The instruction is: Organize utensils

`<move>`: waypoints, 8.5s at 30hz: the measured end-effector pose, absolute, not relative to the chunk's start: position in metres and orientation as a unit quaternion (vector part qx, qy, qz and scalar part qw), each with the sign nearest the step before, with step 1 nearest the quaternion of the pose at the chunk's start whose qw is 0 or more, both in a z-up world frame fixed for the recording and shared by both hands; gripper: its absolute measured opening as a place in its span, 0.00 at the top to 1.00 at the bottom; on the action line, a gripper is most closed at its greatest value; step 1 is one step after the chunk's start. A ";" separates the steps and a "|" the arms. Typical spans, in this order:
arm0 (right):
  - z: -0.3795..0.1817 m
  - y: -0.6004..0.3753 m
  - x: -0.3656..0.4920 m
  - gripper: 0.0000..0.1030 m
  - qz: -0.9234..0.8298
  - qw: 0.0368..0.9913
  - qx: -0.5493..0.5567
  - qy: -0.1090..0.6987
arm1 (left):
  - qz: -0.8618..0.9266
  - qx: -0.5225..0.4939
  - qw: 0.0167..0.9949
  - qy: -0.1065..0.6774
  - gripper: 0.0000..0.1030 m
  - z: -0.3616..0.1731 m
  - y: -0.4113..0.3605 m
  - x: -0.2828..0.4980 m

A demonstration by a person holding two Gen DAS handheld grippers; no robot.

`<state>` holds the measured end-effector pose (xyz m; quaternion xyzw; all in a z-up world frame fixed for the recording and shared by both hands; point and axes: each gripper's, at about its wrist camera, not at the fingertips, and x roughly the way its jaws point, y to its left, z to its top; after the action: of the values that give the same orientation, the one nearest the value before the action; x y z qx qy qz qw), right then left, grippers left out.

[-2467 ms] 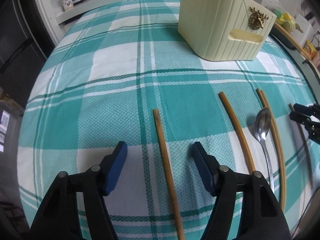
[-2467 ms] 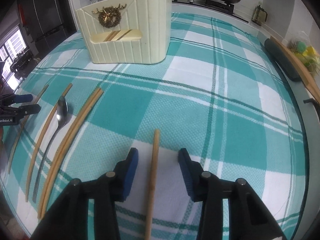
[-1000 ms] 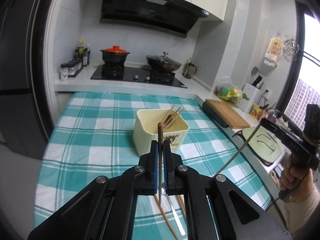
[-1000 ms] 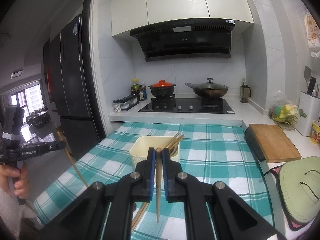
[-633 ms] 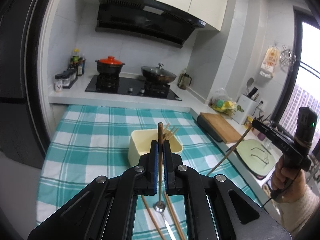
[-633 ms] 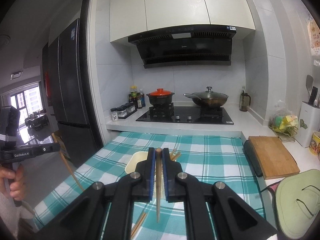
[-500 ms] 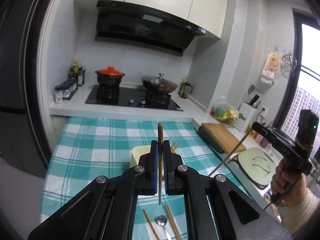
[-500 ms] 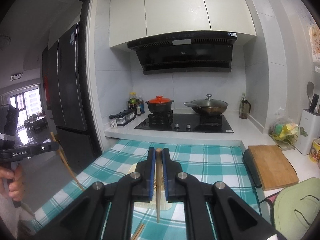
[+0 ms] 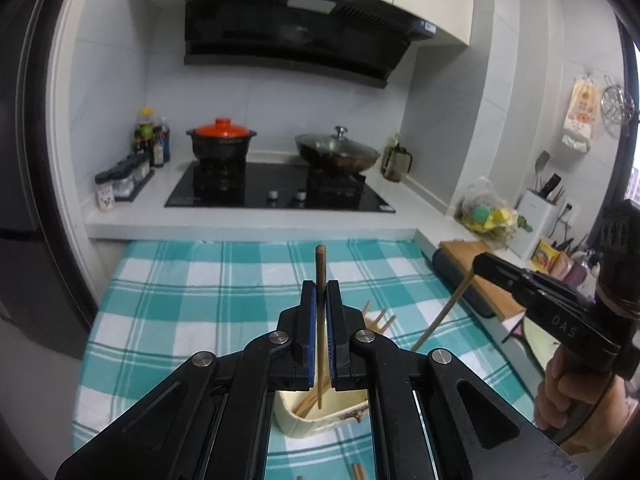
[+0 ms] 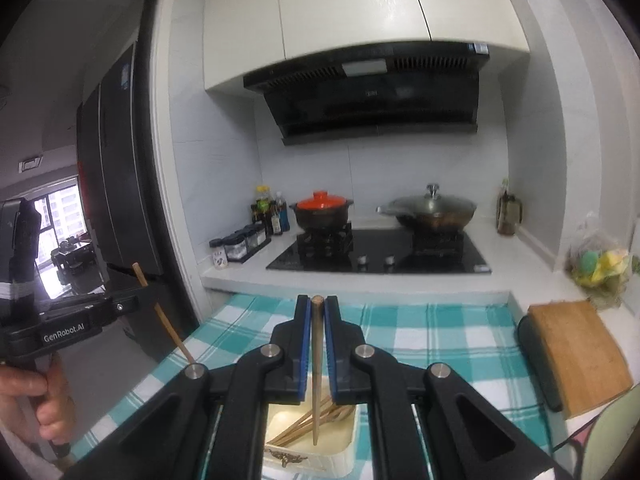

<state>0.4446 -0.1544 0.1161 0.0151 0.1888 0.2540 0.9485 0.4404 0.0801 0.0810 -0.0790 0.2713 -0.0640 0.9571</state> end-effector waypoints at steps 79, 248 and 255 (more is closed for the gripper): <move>-0.159 -0.127 0.281 0.94 0.150 0.867 -0.055 0.473 | 0.041 -0.097 0.899 0.425 0.08 -0.146 0.081 0.175; 0.151 -0.182 0.374 0.94 0.253 0.957 0.021 0.140 | -0.102 -0.085 0.975 0.175 0.95 0.151 0.093 0.365; 0.122 -0.162 0.435 0.94 0.257 0.949 0.028 0.180 | -0.094 -0.075 0.964 0.235 0.95 0.109 0.079 0.429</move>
<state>0.4349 -0.1617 0.1223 0.0276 0.1797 0.2574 0.9490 0.4288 0.0789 0.1086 -0.0752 0.2353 -0.0942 0.9644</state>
